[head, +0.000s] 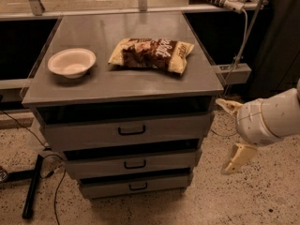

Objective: Open middle drawer

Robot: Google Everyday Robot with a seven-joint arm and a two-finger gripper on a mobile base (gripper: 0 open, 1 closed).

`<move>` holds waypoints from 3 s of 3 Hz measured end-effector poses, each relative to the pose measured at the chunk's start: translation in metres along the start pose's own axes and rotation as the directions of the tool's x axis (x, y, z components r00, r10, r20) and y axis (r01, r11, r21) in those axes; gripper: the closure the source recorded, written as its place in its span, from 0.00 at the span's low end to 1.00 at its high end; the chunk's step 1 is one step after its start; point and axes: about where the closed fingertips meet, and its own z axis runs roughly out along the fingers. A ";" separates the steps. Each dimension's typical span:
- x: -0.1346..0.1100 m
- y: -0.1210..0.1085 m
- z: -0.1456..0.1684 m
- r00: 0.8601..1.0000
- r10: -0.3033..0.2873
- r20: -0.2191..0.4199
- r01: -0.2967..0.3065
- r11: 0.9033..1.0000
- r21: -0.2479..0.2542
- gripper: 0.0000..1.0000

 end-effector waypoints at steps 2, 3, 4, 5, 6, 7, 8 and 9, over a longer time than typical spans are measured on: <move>0.011 0.013 0.043 0.999 0.037 -0.008 -0.037 0.999 -0.023 0.00; 0.026 0.024 0.083 0.998 0.057 -0.036 -0.057 0.998 -0.005 0.00; 0.040 0.036 0.124 0.997 0.058 -0.044 -0.058 0.998 0.010 0.00; 0.053 0.042 0.161 0.997 0.069 -0.025 -0.068 0.998 0.013 0.00; 0.079 0.053 0.216 0.991 0.129 -0.018 -0.129 0.991 -0.017 0.00; 0.079 0.053 0.216 0.991 0.129 -0.018 -0.129 0.991 -0.017 0.00; 0.075 0.057 0.237 0.995 0.095 -0.011 -0.095 0.995 -0.038 0.00; 0.076 0.061 0.272 0.999 0.022 0.026 -0.021 0.998 -0.063 0.00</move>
Offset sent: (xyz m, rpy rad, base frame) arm 0.0144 0.0132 -0.1018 0.0126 0.0775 -0.0747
